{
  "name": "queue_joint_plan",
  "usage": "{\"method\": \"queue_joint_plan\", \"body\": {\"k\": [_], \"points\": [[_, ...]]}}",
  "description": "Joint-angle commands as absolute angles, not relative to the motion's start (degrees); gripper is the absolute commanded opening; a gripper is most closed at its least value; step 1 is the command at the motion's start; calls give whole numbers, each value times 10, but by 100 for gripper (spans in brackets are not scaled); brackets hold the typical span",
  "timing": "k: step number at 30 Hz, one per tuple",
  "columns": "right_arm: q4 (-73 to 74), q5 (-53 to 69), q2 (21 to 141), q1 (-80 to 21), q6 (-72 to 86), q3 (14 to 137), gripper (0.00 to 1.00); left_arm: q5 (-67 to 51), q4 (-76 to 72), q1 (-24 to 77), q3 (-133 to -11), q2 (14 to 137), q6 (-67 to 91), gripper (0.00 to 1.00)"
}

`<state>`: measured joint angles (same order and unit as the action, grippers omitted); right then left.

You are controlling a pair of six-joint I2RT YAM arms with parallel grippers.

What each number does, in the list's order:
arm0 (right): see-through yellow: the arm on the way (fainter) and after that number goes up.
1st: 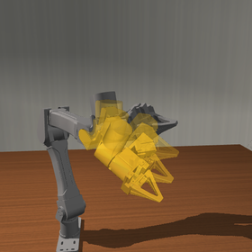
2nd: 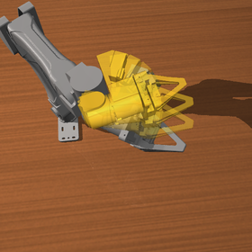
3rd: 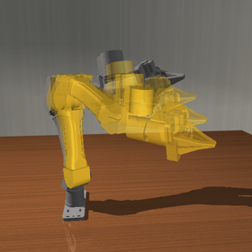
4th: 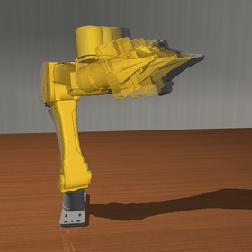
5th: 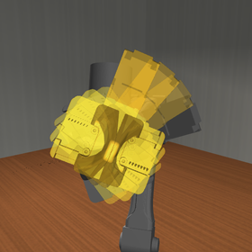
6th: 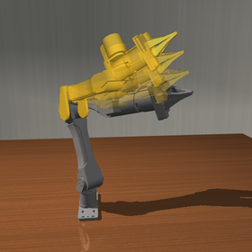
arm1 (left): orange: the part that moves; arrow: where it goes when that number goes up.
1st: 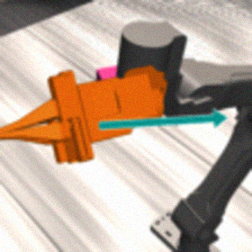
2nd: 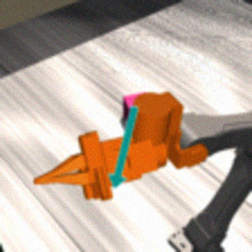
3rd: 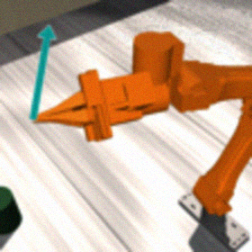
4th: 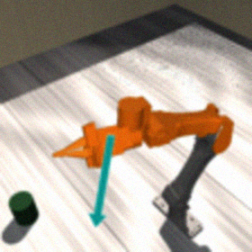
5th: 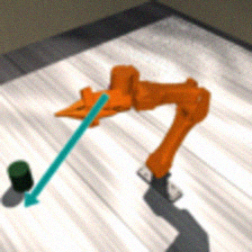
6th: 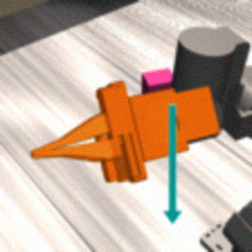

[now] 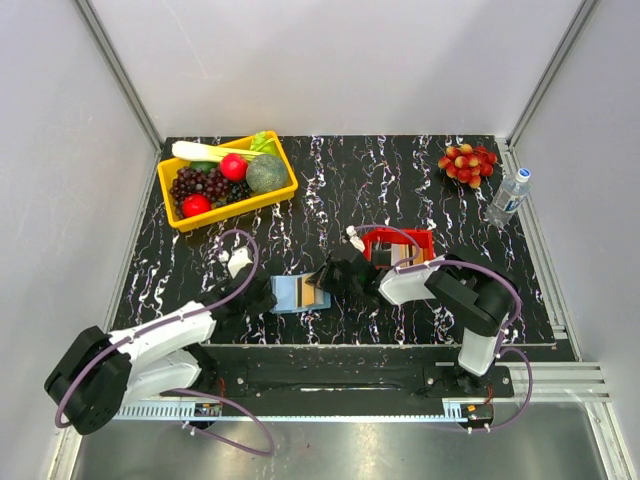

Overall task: Put the credit cards into the card holder
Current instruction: Insert the credit card into the card holder.

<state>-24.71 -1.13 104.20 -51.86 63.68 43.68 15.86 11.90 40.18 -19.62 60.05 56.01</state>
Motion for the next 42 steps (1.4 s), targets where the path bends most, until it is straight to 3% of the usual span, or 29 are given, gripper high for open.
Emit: {"method": "queue_joint_plan", "body": {"k": [1,17,31,42], "points": [[-194,-15,1052,-526,616,420,0,150,133,402,-192,642,548,12],[-273,50,1078,-516,553,404,0,157,135,403,-210,669,534,7],[-217,78,1078,-516,537,431,0,161,145,403,-216,670,532,2],[-182,-60,1044,-515,588,431,0,145,142,403,-207,661,538,0]]}}
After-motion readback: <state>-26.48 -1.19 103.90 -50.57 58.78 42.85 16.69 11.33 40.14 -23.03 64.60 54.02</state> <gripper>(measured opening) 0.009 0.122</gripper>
